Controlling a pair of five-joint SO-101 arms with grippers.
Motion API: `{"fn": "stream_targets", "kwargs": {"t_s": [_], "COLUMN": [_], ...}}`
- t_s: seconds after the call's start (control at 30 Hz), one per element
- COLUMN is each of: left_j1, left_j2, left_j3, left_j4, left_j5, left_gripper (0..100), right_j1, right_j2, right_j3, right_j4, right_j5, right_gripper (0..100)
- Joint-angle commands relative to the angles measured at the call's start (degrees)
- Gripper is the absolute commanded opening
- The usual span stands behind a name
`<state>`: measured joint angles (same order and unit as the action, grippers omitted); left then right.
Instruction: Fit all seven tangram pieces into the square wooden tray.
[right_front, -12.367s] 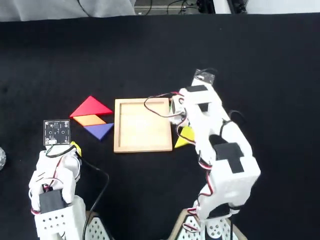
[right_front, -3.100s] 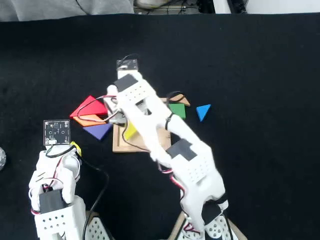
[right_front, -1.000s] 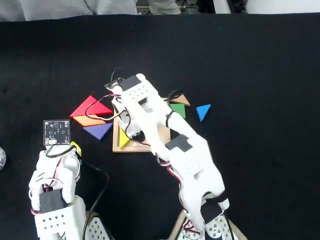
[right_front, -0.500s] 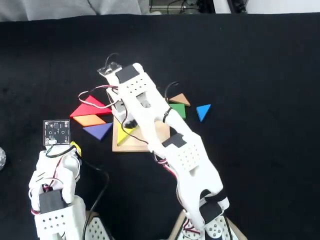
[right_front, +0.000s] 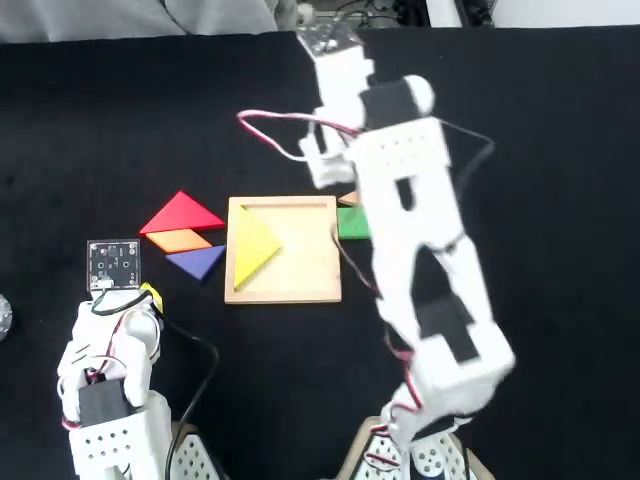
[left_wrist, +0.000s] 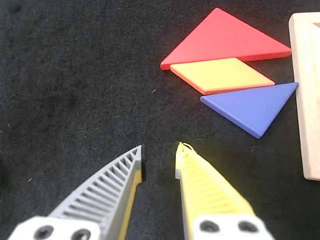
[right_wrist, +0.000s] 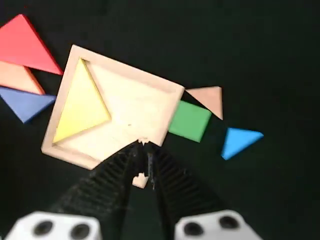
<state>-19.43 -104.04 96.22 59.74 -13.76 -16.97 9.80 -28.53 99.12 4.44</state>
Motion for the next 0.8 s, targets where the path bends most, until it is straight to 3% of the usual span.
{"fn": "stream_targets", "kwargs": {"t_s": [0.0,0.1,0.23,0.37,0.5,0.63,0.77], "left_j1": [-0.57,-0.40,0.04,-0.57,1.19,4.88,11.30], "left_j2": [-0.26,-0.26,-0.26,-0.26,-0.18,0.35,6.77], "left_j3": [1.19,1.10,1.10,-0.92,-9.19,-14.81,-21.58], "left_j4": [-4.66,-5.71,-5.71,-4.75,-1.76,-1.76,4.57], "left_j5": [-0.35,-0.09,-0.09,-1.85,-12.31,-13.45,-13.63], "left_gripper": [12,12,10,7,12,9,9], "right_j1": [4.13,9.93,16.35,16.88,16.79,16.79,17.05], "right_j2": [-11.91,-17.71,-22.55,-27.38,-31.34,-33.10,-33.01], "right_j3": [11.47,22.99,42.42,59.12,71.52,79.16,81.89], "right_j4": [1.14,-4.40,-21.19,-34.90,-46.68,-53.80,-58.02], "right_j5": [2.99,3.34,3.52,3.08,3.08,3.52,3.52], "right_gripper": [1.1,1.1,1.1,1.1,1.1,1.1,1.1]}}
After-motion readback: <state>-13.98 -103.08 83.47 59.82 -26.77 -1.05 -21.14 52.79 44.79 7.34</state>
